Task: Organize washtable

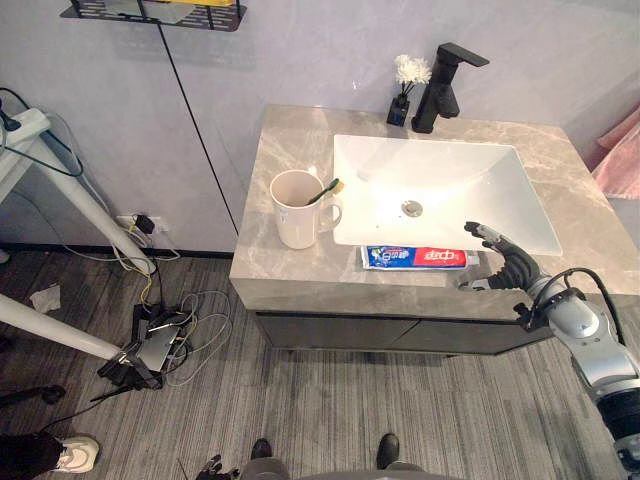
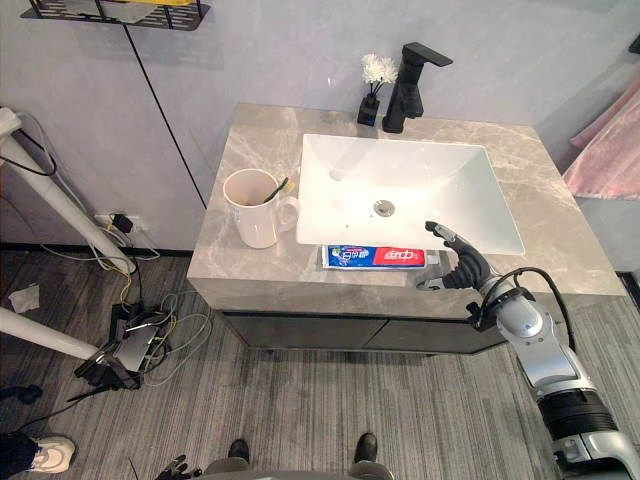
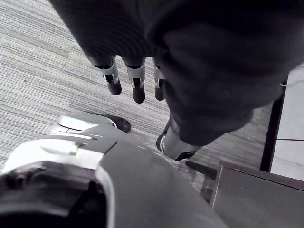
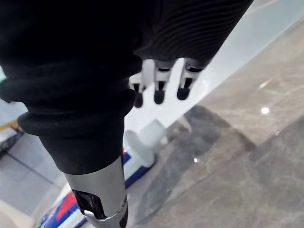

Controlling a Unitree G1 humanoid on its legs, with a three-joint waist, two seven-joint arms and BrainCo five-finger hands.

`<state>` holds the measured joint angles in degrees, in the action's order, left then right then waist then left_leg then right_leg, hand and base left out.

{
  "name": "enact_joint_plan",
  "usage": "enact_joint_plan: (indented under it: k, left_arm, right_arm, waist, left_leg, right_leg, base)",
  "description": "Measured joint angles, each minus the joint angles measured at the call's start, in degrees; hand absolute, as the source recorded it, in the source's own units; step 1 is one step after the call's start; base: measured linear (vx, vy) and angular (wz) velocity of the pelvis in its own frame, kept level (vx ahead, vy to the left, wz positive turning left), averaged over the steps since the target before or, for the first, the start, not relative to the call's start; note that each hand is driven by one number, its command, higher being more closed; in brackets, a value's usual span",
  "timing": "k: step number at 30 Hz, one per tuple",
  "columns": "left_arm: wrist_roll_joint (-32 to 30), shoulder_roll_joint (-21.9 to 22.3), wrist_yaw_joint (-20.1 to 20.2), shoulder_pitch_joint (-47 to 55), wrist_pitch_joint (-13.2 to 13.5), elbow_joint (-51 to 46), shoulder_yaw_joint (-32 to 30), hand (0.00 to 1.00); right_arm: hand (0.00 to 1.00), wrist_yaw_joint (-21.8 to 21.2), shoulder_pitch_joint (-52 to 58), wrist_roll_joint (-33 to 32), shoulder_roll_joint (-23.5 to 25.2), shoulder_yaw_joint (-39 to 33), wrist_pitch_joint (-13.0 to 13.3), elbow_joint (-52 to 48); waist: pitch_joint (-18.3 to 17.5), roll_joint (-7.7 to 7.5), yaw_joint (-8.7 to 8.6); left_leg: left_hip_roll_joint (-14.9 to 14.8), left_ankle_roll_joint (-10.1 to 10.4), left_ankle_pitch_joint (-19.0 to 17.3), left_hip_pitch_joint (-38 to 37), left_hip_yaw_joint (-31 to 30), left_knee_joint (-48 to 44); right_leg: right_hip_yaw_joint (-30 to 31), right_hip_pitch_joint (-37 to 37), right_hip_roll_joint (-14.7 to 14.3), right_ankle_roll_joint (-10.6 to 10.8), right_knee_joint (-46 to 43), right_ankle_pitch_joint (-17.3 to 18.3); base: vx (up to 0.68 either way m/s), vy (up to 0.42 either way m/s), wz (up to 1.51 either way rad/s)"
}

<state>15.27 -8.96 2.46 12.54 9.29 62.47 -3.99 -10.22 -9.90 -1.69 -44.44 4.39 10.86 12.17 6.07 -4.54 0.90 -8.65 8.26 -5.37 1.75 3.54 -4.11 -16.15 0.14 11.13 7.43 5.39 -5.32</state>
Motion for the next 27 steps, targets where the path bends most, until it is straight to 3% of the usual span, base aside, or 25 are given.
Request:
enact_joint_plan:
  k: [10, 18, 26, 27]
  left_arm:
    - [-0.03, -0.05, 0.08, 0.0, 0.02, -0.18, -0.02, 0.0]
    - [-0.03, -0.71, 0.13, -0.01, 0.04, -1.24, -0.1, 0.0]
    - [-0.02, -0.75, 0.14, -0.08, 0.05, -2.03, -0.09, 0.0]
    - [-0.02, -0.77, 0.15, -0.08, 0.05, -2.06, -0.09, 0.0]
  right_arm:
    - [0.0, -0.14, -2.13, -1.83, 0.01, 0.15, 0.01, -0.05]
    - [0.0, -0.58, -2.61, -2.3, 0.09, 0.79, 0.02, -0.13]
    - [0.0, -1.91, -2.59, -3.55, 0.12, 1.18, 0.01, -0.14]
    - [1.0, -2.42, -2.58, -3.98, 0.13, 1.2, 0.01, -0.14]
  waist:
    - [0.13, -0.2, 0.07]
    - [1.33, -1.73, 0.81]
    - [1.8, -2.07, 1.59]
    - [1.82, -2.1, 1.6]
  left_leg:
    - [0.09, -0.07, 0.05, 1.29, -1.22, -0.04]
    - [0.17, -0.23, 0.18, 2.01, -2.14, -0.03]
    - [0.25, -0.32, 0.4, 2.58, -3.21, 0.06]
    - [0.25, -0.32, 0.41, 2.58, -3.26, 0.06]
  right_leg:
    - [-1.02, -0.46, 0.0, 0.0, 0.0, 0.0]
    - [-1.53, -0.56, 0.0, 0.0, 0.0, 0.0]
    - [-2.83, -0.4, 0.0, 0.0, -0.06, 0.0]
    - [-2.86, -0.37, 0.0, 0.0, -0.07, 0.0]
  base:
    - [0.01, -0.003, 0.05]
    - [0.0, -0.003, 0.06]
    - [0.0, -0.005, 0.07]
    - [0.0, 0.0, 0.0]
